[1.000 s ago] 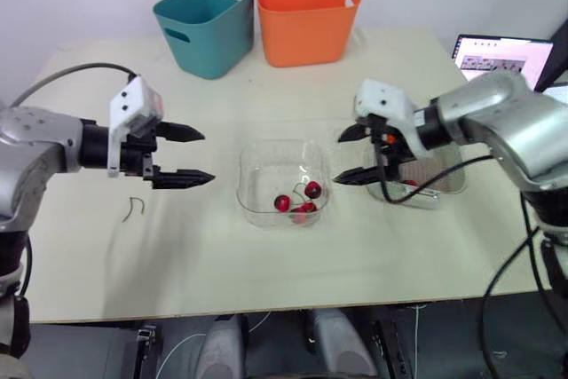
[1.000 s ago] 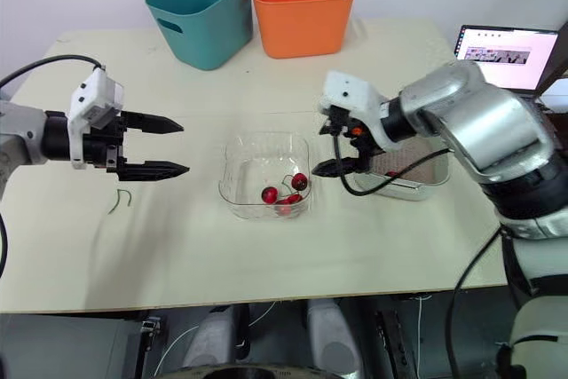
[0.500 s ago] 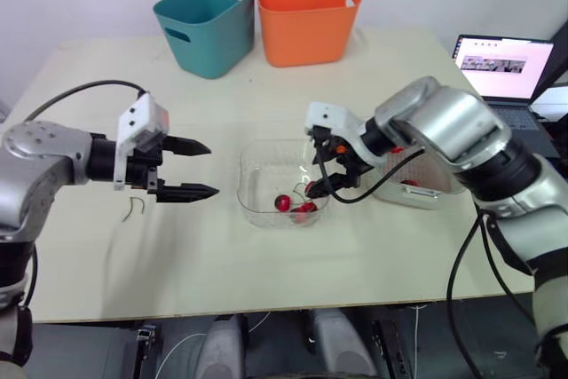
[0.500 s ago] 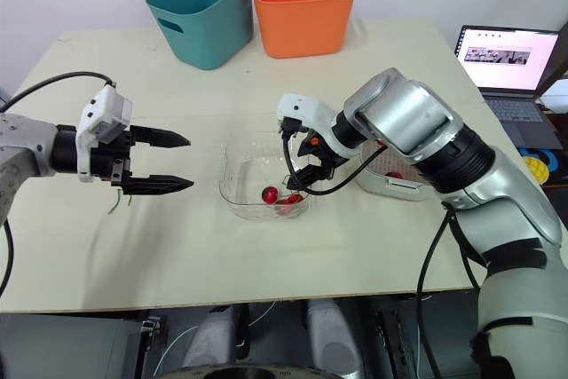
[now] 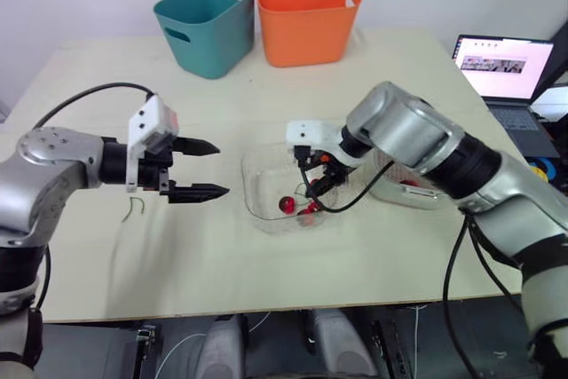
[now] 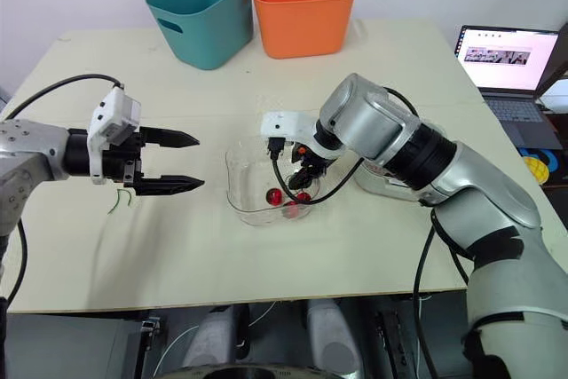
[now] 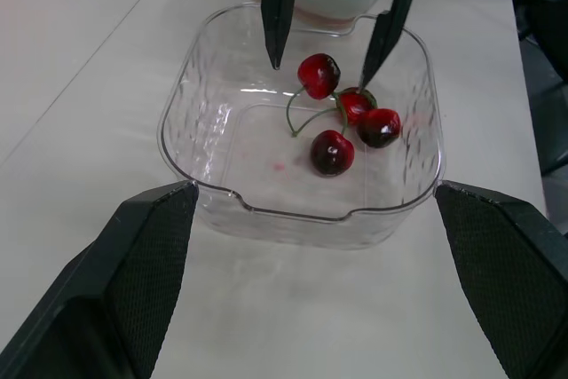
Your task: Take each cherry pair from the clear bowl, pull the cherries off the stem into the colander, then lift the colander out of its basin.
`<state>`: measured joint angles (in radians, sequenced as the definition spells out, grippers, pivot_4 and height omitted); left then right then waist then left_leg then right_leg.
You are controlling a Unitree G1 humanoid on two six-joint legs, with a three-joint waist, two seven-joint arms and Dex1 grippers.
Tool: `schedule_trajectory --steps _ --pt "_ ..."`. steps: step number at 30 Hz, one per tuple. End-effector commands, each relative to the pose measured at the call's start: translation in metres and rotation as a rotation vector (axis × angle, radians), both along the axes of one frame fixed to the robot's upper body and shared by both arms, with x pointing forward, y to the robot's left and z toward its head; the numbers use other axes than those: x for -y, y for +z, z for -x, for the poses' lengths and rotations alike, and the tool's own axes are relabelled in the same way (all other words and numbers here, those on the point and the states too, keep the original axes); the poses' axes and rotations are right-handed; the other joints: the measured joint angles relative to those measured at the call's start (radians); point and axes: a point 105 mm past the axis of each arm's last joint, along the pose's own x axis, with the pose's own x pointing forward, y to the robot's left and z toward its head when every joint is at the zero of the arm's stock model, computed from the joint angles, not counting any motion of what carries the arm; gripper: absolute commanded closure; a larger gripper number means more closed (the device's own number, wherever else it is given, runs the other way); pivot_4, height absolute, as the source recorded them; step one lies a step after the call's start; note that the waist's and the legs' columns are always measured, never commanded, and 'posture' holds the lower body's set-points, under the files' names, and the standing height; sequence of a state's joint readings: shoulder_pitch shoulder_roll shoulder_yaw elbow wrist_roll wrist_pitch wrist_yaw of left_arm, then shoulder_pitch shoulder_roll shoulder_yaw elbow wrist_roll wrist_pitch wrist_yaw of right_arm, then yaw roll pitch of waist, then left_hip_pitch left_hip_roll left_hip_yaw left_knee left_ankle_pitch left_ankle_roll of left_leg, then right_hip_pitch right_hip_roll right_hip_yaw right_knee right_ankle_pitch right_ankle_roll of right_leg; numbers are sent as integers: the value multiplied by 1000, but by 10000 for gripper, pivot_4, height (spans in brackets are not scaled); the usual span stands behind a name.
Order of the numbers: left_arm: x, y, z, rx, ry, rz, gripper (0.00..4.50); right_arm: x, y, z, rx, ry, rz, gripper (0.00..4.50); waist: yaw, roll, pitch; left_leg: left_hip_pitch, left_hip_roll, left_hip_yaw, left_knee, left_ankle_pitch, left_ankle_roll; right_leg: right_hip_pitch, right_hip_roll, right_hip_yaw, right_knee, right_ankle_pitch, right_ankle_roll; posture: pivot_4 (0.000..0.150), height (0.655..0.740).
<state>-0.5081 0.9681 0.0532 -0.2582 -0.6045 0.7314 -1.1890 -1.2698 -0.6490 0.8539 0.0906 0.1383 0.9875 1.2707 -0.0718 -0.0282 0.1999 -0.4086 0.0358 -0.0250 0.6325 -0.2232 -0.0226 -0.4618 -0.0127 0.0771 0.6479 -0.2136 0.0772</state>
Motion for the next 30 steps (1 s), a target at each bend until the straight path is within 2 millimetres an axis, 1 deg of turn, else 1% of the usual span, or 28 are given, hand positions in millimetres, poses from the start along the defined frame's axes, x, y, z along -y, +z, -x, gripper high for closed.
schedule_trajectory --steps 1,3,7,10,12,14,18,24,30 --pt "3 11 2 52 -7 15 0 -14 24 -2 110 97 -7 12313 0 0 0 0 0 0 0 0 0 0 0 0 0 0 0 1500 7400" --pt "3 12 1 54 -4 17 0 -16 28 -3 150 122 -5 12313 1 0 0 0 0 0 0 0 0 0 0 0 0 0 0 1500 7400" --pt "2 12 0 57 9 22 0 -17 41 13 180 172 21 12313 2 0 0 0 0 0 0 0 0 0 0 0 0 1 -1 1500 7400" --pt "1 12 -2 68 19 17 0 -2 45 23 307 292 180 12313 6 0 0 -1 0 -1 0 0 0 0 -1 -1 0 2 -1 1500 7400" --pt "1 11 -2 62 17 22 0 2 45 25 345 324 234 12313 3 0 0 0 0 -1 1 0 0 1 -1 -2 -1 -1 -1 1500 7400" --pt "3 12 -5 63 14 25 0 0 42 23 341 312 236 12313 -2 0 0 0 0 -1 1 0 0 1 -1 -1 -1 -1 -1 1500 7400" --pt "5 11 -7 65 8 26 0 -6 37 11 344 284 242 12313 -3 0 0 1 0 -1 0 0 0 0 1 -1 2 0 -1 1500 7400" --pt "5 11 -6 62 5 29 0 -15 29 11 322 305 257 12313 2 0 0 0 0 -1 0 0 0 0 0 -1 1 2 -4 1500 7400" --pt "5 10 -5 61 9 29 0 -14 14 13 273 313 294 12313 2 0 0 0 0 -2 1 0 0 0 0 -2 1 2 -5 1500 7400"
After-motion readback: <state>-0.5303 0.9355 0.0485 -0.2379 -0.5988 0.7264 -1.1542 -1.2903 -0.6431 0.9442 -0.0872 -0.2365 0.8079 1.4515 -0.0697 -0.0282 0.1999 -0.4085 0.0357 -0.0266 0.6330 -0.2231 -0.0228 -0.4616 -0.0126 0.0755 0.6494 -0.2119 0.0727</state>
